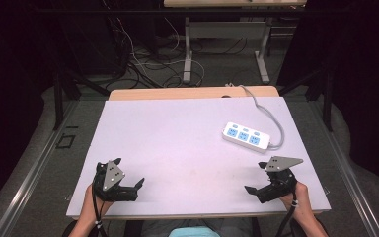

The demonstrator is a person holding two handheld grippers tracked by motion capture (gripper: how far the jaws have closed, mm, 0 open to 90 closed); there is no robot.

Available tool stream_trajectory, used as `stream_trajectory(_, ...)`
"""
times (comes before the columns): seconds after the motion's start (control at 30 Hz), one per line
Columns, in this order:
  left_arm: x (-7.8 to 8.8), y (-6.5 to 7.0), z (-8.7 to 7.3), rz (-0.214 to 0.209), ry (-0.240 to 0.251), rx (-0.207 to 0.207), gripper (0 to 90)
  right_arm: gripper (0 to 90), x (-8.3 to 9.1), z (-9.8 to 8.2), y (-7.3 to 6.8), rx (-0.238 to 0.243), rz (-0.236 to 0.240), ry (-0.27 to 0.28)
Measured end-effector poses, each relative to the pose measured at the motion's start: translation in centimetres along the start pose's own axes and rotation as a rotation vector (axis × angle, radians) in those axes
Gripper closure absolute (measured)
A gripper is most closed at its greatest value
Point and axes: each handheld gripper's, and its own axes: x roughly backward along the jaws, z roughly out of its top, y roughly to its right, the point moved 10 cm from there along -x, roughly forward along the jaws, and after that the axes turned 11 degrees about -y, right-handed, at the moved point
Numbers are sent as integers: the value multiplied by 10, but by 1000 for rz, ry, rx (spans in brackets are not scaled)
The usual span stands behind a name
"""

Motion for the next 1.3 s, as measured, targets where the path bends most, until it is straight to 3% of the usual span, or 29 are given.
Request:
stream_trajectory(0.07, 0, 0, 0, -4, 0, 3, 10, 21, 0, -2, -1, 5, 4, -22)
stream_trajectory(1.3, -1, 1, 0, 11, -7, -12, 16, 24, -8, -3, 0, 33, -14, -58)
